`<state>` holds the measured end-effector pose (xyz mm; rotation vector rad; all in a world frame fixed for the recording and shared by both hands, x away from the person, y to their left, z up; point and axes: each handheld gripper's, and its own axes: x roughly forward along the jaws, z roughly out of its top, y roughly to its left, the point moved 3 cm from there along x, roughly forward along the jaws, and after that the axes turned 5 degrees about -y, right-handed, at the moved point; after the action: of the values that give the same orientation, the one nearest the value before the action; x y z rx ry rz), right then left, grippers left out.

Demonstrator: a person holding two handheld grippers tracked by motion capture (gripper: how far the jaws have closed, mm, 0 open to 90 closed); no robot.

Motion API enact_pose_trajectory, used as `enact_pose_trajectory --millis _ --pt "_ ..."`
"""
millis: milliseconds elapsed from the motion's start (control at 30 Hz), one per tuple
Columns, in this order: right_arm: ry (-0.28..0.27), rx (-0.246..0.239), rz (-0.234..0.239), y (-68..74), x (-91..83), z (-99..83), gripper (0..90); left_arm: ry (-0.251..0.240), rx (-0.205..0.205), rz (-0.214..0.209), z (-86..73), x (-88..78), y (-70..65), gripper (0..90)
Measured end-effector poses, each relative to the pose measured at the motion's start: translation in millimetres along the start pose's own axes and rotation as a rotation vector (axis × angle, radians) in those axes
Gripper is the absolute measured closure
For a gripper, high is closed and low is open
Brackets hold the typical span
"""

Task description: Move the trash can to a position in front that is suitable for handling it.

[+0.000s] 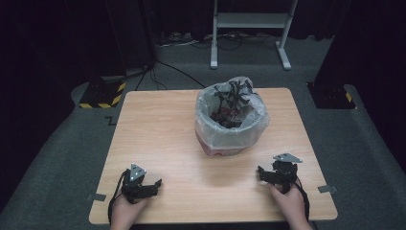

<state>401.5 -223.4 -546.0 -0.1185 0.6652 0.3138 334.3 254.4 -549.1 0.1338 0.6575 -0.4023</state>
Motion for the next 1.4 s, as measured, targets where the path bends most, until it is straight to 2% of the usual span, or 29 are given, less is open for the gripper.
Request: enact_pose_trajectory --millis 367,500,567,633,667,700,833,900,933,967,1100,1167,1400 --pt "0.001 -0.009 0.015 -1.0 -0.5 -0.4 9.9 0.002 0.003 -0.002 0.3 0.1 0.3 14.0" --pt "-0.016 -0.019 -0.002 -2.2 -4.5 -1.8 17.3 0.001 0.003 -0.001 0.2 0.1 0.3 14.0" --pt "-0.051 -0.012 -0.012 -3.6 -9.7 -2.1 19.4 0.002 0.003 -0.001 0.2 0.1 0.3 14.0" --pt "-0.099 0.01 0.006 -6.1 -18.0 0.8 20.8 0.002 0.004 -0.002 0.2 0.1 0.4 13.9" --pt "-0.158 0.024 0.023 -7.1 -28.8 7.3 21.2 0.002 0.004 -0.003 0.3 0.1 0.4 13.9" --pt "-0.158 0.024 0.023 -7.1 -28.8 7.3 21.2 0.002 0.004 -0.003 0.3 0.1 0.4 13.9" --pt "-0.295 0.02 0.046 -4.5 -52.0 23.0 23.6 0.003 0.006 -0.006 0.2 0.1 0.6 13.7" --pt "-0.345 0.017 0.052 -2.1 -59.7 28.6 24.5 0.003 0.007 -0.007 0.3 0.1 0.6 13.6" --pt "-0.397 0.011 0.056 1.4 -67.8 33.8 25.3 0.004 0.008 -0.008 0.3 0.1 0.6 13.4" --pt "-0.397 0.011 0.056 1.4 -67.8 33.8 25.3 0.004 0.008 -0.009 0.3 0.1 0.7 13.4" --pt "-0.492 0.002 0.042 5.2 -81.9 44.4 26.3 0.005 0.01 -0.012 0.3 0.2 0.6 13.0" --pt "-0.52 0.013 0.043 4.9 -87.5 50.8 26.8 0.008 0.009 -0.013 0.3 0.2 0.4 12.7" --pt "-0.576 0.018 0.049 5.7 -102.3 76.6 27.4 0.01 0.012 -0.016 0.5 0.4 0.3 12.0"
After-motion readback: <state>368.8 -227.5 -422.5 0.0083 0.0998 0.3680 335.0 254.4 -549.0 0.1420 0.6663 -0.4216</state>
